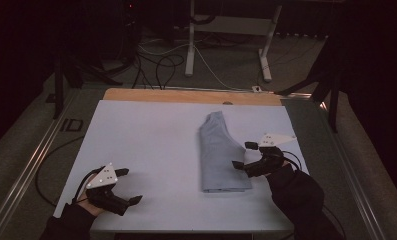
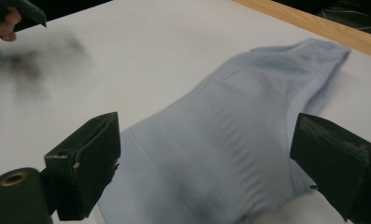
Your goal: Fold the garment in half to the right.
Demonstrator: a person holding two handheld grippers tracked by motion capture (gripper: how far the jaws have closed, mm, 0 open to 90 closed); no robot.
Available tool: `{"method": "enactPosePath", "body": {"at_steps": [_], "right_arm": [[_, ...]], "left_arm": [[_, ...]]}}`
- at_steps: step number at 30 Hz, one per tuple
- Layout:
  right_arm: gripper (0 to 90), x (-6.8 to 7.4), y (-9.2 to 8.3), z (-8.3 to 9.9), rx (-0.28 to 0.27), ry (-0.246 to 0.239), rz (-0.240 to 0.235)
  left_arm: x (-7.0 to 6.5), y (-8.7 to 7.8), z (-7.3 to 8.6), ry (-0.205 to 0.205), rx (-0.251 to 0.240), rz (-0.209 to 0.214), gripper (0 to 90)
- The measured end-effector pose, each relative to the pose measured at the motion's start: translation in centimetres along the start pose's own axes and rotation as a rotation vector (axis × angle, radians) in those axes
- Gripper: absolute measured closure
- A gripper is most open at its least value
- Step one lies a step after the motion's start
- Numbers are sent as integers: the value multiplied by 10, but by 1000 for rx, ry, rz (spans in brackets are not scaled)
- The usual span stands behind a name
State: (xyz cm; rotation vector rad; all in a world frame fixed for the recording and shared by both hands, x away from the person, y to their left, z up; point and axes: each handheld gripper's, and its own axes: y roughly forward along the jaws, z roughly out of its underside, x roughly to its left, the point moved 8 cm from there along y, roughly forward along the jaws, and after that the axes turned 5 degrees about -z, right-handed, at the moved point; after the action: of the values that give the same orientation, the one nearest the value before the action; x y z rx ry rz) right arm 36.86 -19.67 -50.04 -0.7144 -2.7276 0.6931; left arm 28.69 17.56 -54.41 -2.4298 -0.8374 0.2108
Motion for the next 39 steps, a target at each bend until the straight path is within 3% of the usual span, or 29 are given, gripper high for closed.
{"method": "enactPosePath", "body": {"at_steps": [10, 20, 25, 32, 39], "right_arm": [[86, -6, -10, 29, 9, 29, 26], [86, -4, -15, 55, -3, 52, 32], [86, -3, -14, 69, 19, 50, 53], [86, 1, -14, 82, 37, 53, 47], [86, 4, -17, 86, 22, 72, 57]], "left_arm": [[0, 0, 1, -1, 1, 0, 6], [-1, 1, 1, 2, -2, 10, 6], [-2, 2, 2, 4, 1, 8, 6], [-1, 1, 3, 4, -1, 2, 6], [-1, 0, 3, 7, -4, -4, 6]]}}
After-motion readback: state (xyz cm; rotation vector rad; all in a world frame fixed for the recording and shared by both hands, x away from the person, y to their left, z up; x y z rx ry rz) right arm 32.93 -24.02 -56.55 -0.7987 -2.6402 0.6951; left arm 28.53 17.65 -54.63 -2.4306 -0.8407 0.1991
